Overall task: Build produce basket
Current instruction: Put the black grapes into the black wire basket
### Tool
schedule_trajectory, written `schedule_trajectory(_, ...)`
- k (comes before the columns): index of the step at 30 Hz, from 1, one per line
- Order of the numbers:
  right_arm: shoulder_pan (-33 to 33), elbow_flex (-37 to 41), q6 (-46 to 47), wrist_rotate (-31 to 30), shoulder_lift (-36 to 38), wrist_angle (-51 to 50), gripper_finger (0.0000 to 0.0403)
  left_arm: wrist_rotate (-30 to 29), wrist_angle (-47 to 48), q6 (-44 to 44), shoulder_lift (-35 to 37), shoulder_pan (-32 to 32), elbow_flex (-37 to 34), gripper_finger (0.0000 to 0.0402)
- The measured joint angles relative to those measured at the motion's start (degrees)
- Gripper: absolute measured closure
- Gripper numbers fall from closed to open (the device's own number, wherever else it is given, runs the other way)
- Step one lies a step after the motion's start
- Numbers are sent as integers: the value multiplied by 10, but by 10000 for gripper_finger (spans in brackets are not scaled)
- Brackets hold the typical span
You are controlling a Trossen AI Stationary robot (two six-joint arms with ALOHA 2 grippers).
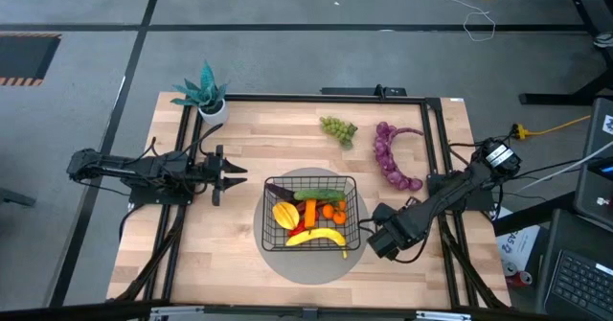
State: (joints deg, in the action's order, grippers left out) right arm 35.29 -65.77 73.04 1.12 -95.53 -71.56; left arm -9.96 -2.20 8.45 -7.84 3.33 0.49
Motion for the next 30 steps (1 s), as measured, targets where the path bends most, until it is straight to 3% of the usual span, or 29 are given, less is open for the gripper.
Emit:
schedule_trajectory(6,0,-73,1,-91,0,-124,336,0,0,0,0,0,0,280)
schedule_trajectory(10,0,-124,5,-221,1,-189,337,0,0,0,0,0,0,280)
schedule_trajectory(16,-11,-174,1,-419,8,-185,337,0,0,0,0,0,0,280)
schedule_trajectory(25,-37,-225,-61,-528,8,-184,337,0,0,0,0,0,0,280)
schedule_trajectory(30,-55,-225,-88,-530,8,-143,337,0,0,0,0,0,0,280)
